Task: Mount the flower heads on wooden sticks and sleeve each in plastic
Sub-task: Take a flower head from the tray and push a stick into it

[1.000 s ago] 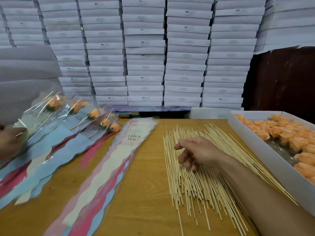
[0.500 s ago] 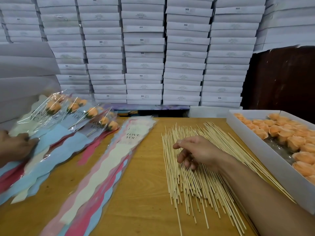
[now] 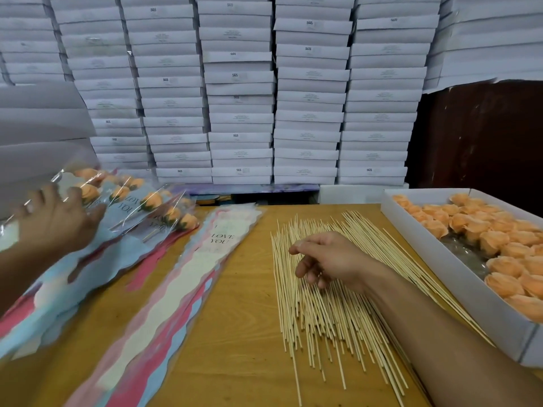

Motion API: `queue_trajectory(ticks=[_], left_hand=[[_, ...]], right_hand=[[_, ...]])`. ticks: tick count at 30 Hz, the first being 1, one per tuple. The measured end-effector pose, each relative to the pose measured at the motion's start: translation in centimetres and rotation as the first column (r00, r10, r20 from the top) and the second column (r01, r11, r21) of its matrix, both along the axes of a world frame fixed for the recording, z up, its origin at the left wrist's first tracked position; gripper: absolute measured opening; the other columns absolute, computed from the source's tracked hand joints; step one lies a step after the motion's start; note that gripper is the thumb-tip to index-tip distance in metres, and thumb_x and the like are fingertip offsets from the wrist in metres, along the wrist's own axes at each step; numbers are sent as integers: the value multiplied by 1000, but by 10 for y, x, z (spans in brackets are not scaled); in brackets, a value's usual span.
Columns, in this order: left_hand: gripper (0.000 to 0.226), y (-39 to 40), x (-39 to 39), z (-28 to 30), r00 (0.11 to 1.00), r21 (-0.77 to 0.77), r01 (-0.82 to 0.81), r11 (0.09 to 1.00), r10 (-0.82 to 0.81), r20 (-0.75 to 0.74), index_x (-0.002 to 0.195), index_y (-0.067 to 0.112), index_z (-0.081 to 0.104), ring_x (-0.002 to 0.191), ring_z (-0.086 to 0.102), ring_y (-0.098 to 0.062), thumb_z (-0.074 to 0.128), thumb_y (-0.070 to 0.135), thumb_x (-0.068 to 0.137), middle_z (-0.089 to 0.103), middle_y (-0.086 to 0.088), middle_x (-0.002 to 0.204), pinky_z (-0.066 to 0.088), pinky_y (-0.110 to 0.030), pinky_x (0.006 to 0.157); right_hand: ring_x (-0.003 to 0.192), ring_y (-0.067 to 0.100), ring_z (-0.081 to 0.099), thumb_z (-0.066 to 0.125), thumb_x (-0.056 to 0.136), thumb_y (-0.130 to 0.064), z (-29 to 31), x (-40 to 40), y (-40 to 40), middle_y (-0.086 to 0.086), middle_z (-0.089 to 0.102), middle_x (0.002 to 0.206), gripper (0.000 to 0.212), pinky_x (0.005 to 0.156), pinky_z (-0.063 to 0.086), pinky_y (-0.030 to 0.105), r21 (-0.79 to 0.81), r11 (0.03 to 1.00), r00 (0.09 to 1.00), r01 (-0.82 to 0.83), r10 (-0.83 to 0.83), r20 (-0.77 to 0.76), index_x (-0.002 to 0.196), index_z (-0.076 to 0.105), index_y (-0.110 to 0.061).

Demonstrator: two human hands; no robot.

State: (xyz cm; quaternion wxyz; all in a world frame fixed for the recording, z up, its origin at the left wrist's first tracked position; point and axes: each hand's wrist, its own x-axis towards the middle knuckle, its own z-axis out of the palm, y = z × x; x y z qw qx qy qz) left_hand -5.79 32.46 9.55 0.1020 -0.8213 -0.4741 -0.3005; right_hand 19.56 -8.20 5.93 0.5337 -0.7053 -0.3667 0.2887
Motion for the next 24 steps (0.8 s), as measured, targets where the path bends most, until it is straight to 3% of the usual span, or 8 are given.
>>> queue_trajectory(ticks=[2, 4, 8, 11, 14, 19, 21, 24], left_hand=[[61, -48, 37, 15, 999, -74, 38, 997, -37, 7, 131, 10, 47, 122, 40, -53, 39, 58, 95, 40, -32, 133, 32, -69, 99], [56, -93, 78, 17, 984, -141, 156, 978, -141, 106, 135, 12, 47, 133, 33, -45, 42, 55, 99, 37, -26, 142, 26, -63, 108], [51, -195, 153, 1, 876, -312, 437, 844, -320, 360, 129, 13, 53, 133, 36, -38, 42, 52, 100, 45, -21, 140, 29, -56, 111], [47, -262, 185, -17, 765, -364, 593, 718, -362, 532, 123, 14, 56, 123, 47, -34, 40, 52, 100, 52, -15, 132, 39, -52, 105], [40, -305, 194, -36, 690, -339, 671, 659, -389, 610, 121, 15, 55, 117, 51, -29, 41, 47, 102, 52, -11, 126, 42, -49, 102], [34, -315, 187, -57, 573, -168, 746, 644, -492, 655, 120, 14, 54, 111, 49, -25, 38, 39, 104, 51, -8, 117, 43, -44, 95], [34, -313, 187, -59, 555, -133, 751, 647, -507, 659, 120, 12, 54, 110, 50, -25, 38, 38, 104, 52, -7, 116, 43, -43, 93], [35, -314, 188, -60, 560, -108, 739, 665, -518, 646, 120, 13, 54, 106, 50, -24, 37, 38, 103, 51, -6, 114, 43, -42, 89]], right_hand=[[57, 14, 63, 55, 103, -27, 0, 0, 0, 8, 74, 76, 21, 46, 47, 24, -1, 1000, 1000, -1, 1, 6, 111, 68, -11], [58, 14, 63, 56, 103, -26, 1, 0, 0, 7, 74, 76, 21, 47, 48, 24, 1, 1000, 1000, -3, 3, 6, 111, 68, -11], [58, 14, 63, 55, 104, -27, 0, 1, -1, 7, 74, 75, 21, 47, 48, 25, -3, 1000, 1000, 2, -2, 1, 111, 67, -11], [56, 14, 62, 53, 105, -26, -1, 2, -1, 7, 73, 73, 22, 47, 49, 24, -4, 1000, 1000, 15, -15, 18, 110, 67, -11], [53, 14, 62, 46, 106, -20, -4, 5, 0, 4, 72, 68, 25, 46, 49, 26, -25, 998, 993, 58, -55, 107, 101, 69, -10], [48, 9, 62, 50, 103, -18, -4, 9, 1, -4, 68, 58, 27, 47, 49, 25, -43, 988, 952, 149, -132, 275, 85, 71, -17], [55, 6, 66, 57, 100, -22, -2, 8, 0, -7, 70, 61, 24, 53, 54, 29, -31, 971, 896, 235, -204, 393, 80, 71, -24], [79, 12, 69, 64, 94, -28, 10, 14, -3, -11, 72, 82, 14, 76, 59, 36, 76, 889, 734, 452, -419, 534, 83, 72, -30]])
